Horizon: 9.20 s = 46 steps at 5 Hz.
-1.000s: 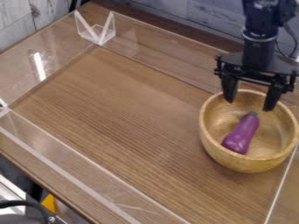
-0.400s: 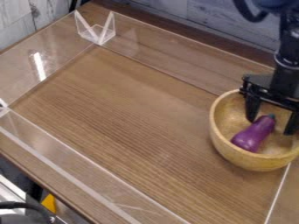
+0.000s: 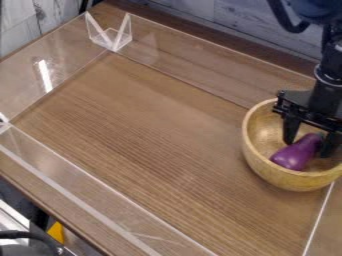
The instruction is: Remove the purple eggplant from inside the brown bowl and put it on the table
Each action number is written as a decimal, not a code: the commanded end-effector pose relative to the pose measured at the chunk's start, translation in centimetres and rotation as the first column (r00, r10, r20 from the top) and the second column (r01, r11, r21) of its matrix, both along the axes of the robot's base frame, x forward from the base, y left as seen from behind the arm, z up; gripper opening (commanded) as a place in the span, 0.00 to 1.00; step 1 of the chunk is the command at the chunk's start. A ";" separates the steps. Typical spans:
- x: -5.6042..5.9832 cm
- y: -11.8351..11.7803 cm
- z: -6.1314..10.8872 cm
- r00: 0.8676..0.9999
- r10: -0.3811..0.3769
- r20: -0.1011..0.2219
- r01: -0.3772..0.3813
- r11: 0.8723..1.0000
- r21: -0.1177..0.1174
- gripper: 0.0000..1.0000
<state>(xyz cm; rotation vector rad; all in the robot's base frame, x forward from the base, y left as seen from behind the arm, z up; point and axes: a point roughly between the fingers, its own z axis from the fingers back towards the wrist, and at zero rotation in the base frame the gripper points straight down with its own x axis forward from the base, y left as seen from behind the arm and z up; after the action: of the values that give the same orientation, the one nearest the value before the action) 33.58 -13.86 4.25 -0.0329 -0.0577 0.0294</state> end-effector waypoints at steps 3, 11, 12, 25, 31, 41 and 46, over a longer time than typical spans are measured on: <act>-0.8 0.5 2.3 1.000 -0.003 0.015 0.003 1.000 0.021 0.00; -0.1 2.9 2.2 1.000 0.010 -0.027 -0.008 0.997 0.074 0.00; 0.1 3.0 3.6 0.999 0.049 -0.009 -0.048 0.997 0.066 0.00; -2.6 8.6 7.5 0.992 0.052 0.114 -0.062 0.995 0.083 0.00; -3.4 8.9 5.3 0.989 0.121 0.082 -0.131 0.983 0.126 0.00; -7.1 9.7 -0.3 0.995 -0.102 0.006 0.100 0.983 0.152 0.00; -5.8 10.5 -1.0 1.000 0.022 0.015 -0.023 0.990 0.139 0.00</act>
<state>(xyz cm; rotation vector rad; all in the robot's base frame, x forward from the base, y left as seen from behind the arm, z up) 27.16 -3.61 2.94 0.1143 -0.0496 0.0073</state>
